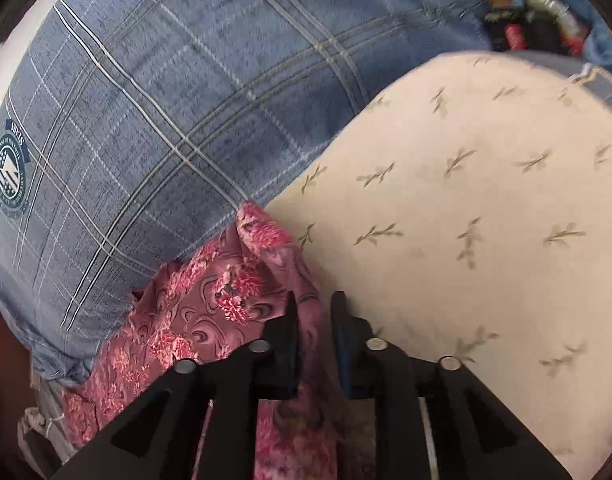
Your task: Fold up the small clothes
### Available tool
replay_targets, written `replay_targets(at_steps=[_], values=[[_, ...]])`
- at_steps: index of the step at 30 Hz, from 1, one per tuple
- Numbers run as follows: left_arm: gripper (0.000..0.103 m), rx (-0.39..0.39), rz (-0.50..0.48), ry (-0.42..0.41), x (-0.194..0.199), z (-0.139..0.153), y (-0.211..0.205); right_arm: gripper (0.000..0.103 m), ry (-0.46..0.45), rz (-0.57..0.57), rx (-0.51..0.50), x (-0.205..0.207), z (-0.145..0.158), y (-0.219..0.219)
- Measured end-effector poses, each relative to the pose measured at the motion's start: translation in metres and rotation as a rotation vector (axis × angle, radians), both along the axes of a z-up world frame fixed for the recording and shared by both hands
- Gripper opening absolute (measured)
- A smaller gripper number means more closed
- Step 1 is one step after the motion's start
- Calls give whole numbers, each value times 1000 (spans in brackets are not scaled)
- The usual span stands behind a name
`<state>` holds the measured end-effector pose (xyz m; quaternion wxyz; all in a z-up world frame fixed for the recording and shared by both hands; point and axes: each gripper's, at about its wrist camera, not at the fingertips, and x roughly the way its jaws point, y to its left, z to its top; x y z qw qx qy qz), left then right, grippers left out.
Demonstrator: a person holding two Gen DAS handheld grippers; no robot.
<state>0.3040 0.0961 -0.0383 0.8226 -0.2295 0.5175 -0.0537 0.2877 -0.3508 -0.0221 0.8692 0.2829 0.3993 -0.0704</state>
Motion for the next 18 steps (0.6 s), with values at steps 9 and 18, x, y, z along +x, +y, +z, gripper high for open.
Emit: replay_targets(at_steps=[9, 18], values=[[34, -116, 3, -30, -3, 6, 18, 34, 0, 299, -147, -26, -12, 89], [34, -58, -39, 17, 1, 4, 8, 39, -74, 345, -172, -51, 9, 137]])
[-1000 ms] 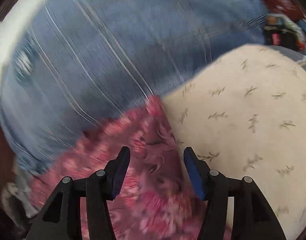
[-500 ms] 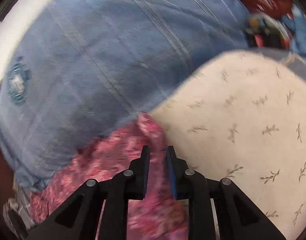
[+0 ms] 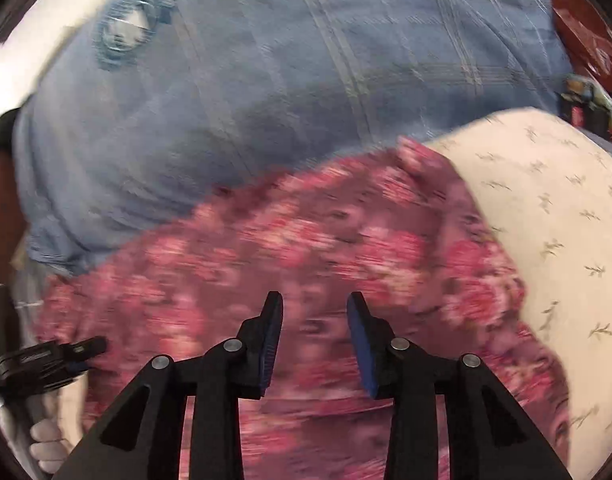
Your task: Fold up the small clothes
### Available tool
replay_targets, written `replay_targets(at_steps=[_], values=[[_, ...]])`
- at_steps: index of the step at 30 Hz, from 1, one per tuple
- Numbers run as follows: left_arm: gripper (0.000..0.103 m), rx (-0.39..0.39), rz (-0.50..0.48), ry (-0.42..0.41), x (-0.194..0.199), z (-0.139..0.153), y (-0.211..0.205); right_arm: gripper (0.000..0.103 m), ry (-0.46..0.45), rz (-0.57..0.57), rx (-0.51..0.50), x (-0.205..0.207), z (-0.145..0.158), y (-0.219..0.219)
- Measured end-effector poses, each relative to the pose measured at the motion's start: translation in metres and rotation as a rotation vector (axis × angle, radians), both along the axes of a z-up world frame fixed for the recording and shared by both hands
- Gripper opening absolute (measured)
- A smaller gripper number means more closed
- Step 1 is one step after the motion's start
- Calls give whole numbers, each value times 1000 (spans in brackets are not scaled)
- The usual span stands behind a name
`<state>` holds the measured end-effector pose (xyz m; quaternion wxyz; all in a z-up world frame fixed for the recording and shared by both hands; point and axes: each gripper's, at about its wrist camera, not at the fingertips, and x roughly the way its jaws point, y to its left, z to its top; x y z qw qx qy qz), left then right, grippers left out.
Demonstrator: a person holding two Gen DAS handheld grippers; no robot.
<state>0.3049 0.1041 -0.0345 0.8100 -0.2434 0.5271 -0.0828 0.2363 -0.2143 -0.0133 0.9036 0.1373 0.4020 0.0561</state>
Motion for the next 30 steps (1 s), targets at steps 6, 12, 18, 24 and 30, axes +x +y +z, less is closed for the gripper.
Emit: replay_targets(at_steps=[6, 12, 18, 24, 30], values=[[48, -3, 160, -14, 3, 14, 64, 50, 76, 131, -114, -1, -43, 49], [56, -71, 394, 10, -2, 10, 154, 75, -15, 159, -326, -10, -47, 91], [56, -150, 489, 37, 3, -4, 192, 76, -22, 160, -290, -10, -47, 83], [13, -174, 496, 70, 16, -26, 190, 79, -28, 164, -276, -12, -45, 81], [5, -308, 465, 5, 4, -8, 176, 82, -33, 173, -255, -12, -46, 79]])
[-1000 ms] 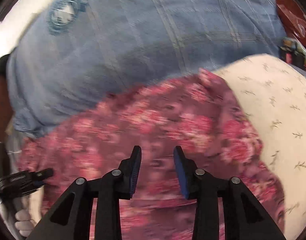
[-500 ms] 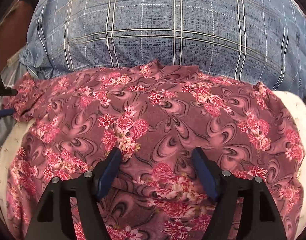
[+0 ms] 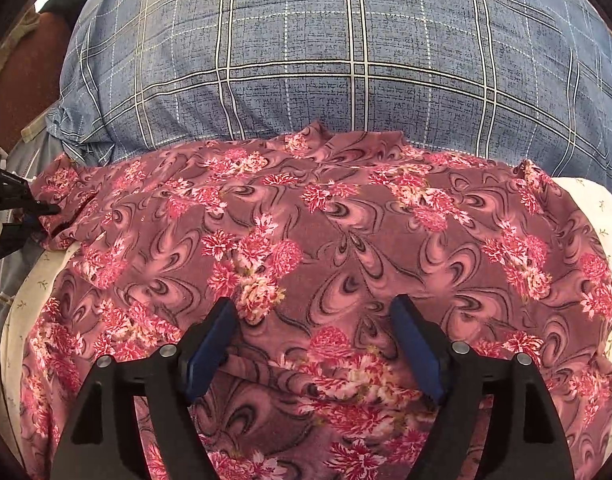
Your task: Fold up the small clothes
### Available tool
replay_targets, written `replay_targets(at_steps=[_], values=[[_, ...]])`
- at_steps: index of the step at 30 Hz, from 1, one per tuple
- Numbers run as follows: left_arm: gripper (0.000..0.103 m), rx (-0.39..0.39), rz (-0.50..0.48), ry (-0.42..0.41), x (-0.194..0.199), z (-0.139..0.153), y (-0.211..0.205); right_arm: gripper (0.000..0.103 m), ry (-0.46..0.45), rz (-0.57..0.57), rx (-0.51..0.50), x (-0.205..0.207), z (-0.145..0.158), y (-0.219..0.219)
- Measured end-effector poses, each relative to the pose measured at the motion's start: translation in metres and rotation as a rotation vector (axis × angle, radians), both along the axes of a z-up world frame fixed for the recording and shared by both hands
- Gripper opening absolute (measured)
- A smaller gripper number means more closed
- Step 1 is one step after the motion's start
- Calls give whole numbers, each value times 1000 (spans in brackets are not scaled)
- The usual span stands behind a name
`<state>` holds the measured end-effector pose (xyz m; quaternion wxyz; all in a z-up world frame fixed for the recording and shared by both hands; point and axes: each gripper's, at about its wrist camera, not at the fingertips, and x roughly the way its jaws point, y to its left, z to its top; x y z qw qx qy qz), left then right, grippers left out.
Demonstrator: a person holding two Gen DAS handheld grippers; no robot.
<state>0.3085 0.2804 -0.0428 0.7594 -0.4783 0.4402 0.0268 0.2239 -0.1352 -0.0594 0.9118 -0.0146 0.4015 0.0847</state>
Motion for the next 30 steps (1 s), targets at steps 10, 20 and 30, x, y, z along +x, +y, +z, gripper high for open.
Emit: replay_targets(at_steps=[10, 20, 30], values=[[5, -193, -312, -87, 10, 29, -136, 85, -5, 4, 26, -1, 0, -3], [9, -195, -454, 99, 13, -19, -191, 85, -3, 8, 56, -2, 0, -6], [86, 84, -363, -160, -43, 21, -127, 86, 65, -5, 302, 10, 16, -27]])
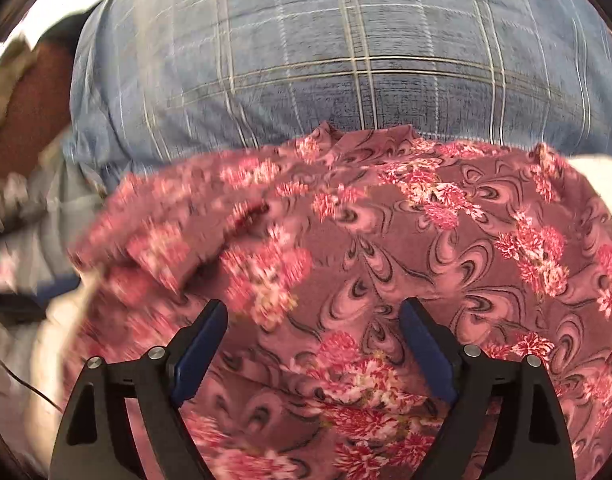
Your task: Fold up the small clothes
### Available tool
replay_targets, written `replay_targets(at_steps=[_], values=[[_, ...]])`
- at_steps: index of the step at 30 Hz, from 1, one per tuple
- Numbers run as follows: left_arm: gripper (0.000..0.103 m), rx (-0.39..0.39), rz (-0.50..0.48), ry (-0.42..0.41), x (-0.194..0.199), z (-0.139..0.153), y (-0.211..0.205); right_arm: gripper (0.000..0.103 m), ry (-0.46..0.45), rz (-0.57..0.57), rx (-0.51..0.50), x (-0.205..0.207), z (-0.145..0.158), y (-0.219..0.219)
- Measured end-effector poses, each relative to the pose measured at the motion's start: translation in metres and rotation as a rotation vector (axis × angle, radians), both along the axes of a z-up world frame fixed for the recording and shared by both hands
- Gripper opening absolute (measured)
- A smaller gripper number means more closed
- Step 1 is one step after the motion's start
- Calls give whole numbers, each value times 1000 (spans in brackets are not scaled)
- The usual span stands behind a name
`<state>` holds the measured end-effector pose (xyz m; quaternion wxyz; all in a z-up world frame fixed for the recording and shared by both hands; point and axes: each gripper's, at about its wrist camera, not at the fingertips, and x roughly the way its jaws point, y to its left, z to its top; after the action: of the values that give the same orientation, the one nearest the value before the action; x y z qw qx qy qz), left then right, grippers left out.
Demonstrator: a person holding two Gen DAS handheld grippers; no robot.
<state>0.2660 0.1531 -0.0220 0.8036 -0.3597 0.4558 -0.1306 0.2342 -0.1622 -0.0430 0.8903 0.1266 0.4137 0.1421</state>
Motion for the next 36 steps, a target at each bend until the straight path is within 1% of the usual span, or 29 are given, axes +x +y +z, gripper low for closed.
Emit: replay_targets(at_steps=[1, 2, 3, 4, 6, 7, 8, 10, 11, 12, 13, 14, 16, 19, 22, 25, 30, 32, 33, 34, 35, 36], values=[[86, 2, 13, 23, 3, -4, 5, 84, 4, -11, 88, 1, 4, -3], [86, -18, 21, 35, 6, -9, 7, 84, 13, -11, 171, 4, 6, -3], [86, -51, 23, 49, 9, -13, 9, 84, 20, -3, 219, 7, 7, 0], [86, -78, 25, 68, 12, -18, 11, 84, 30, 16, 254, 11, 7, 6], [86, -121, 29, 84, 14, -24, 15, 82, 70, 64, 289, 21, 2, 25], [86, -142, 37, 90, 13, -25, 20, 78, 93, 83, 300, 25, -2, 33], [86, -162, 45, 93, 12, -26, 25, 71, 134, 100, 319, 31, -9, 43], [86, -192, 55, 96, 11, -28, 30, 59, 187, 98, 363, 39, -20, 56], [86, -205, 58, 96, 12, -28, 32, 55, 196, 78, 366, 42, -24, 60], [86, -218, 60, 97, 11, -27, 32, 46, 188, 61, 364, 42, -24, 61], [86, -228, 63, 100, 11, -28, 34, 19, 187, 63, 382, 44, -24, 61], [86, -231, 65, 100, 11, -28, 35, 13, 186, 60, 410, 44, -23, 58], [86, -236, 72, 104, 11, -29, 35, 13, 142, 54, 439, 40, -15, 48], [86, -235, 68, 102, 11, -28, 33, 12, 56, 43, 422, 31, 8, 25], [86, -211, 49, 96, 12, -25, 27, 12, -13, -13, 404, 23, 28, -15], [86, -181, 30, 86, 13, -23, 21, 12, -66, -98, 368, 14, 42, -63], [86, -107, 15, 83, 15, -23, 7, 12, -109, -279, 324, 2, 45, -149], [86, -89, 7, 85, 18, -24, 1, 11, -97, -341, 317, -2, 34, -176], [82, -81, 2, 87, 18, -25, -1, 11, -71, -363, 303, -2, 27, -186], [80, -49, 1, 92, 19, -26, -5, 11, -49, -366, 293, 0, 18, -190], [71, -3, -3, 86, 20, -24, -10, 12, -22, -370, 282, 1, 9, -194], [61, 26, -5, 79, 20, -23, -13, 12, -11, -366, 292, 1, 3, -196]])
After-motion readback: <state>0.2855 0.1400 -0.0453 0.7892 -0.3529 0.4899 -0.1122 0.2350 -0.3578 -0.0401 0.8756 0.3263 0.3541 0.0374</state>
